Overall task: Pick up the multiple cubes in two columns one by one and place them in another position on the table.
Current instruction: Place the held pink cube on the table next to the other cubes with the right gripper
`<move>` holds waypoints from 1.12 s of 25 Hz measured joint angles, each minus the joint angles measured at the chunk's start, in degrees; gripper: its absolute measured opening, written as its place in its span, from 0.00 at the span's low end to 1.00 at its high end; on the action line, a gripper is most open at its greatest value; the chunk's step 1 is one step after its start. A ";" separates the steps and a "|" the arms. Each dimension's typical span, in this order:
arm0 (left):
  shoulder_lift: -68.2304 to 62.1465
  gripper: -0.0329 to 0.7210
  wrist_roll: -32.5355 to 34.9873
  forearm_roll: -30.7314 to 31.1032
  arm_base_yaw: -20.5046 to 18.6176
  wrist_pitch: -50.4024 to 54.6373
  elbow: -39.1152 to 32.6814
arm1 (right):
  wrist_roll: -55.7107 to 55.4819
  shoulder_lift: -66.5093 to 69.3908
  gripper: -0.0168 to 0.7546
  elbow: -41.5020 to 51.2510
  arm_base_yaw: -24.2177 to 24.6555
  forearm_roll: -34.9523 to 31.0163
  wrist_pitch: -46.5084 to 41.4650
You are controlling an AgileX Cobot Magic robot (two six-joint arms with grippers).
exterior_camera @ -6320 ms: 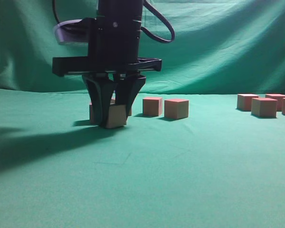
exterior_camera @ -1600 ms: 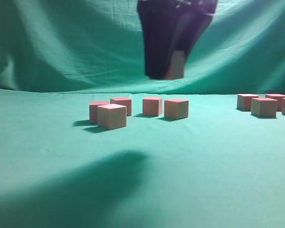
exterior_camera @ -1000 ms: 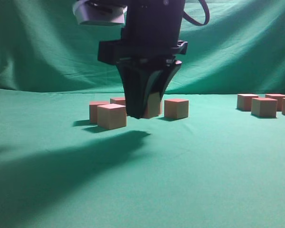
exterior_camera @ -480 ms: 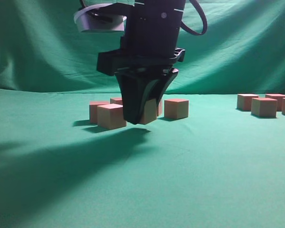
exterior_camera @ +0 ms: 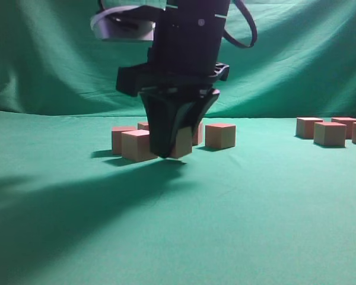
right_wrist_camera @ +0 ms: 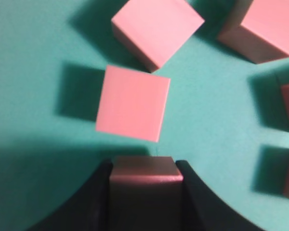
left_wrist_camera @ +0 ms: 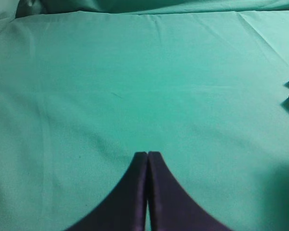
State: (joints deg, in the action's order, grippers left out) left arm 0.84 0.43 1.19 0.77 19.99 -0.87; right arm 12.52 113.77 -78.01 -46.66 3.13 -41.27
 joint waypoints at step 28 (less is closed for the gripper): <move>0.00 0.04 0.00 0.00 0.00 0.00 0.00 | 1.28 1.54 0.76 -0.32 0.08 -1.15 0.31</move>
State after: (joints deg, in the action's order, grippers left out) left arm 0.84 0.43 1.19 0.77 19.99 -0.87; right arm 13.80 115.30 -78.34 -46.58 1.98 -40.96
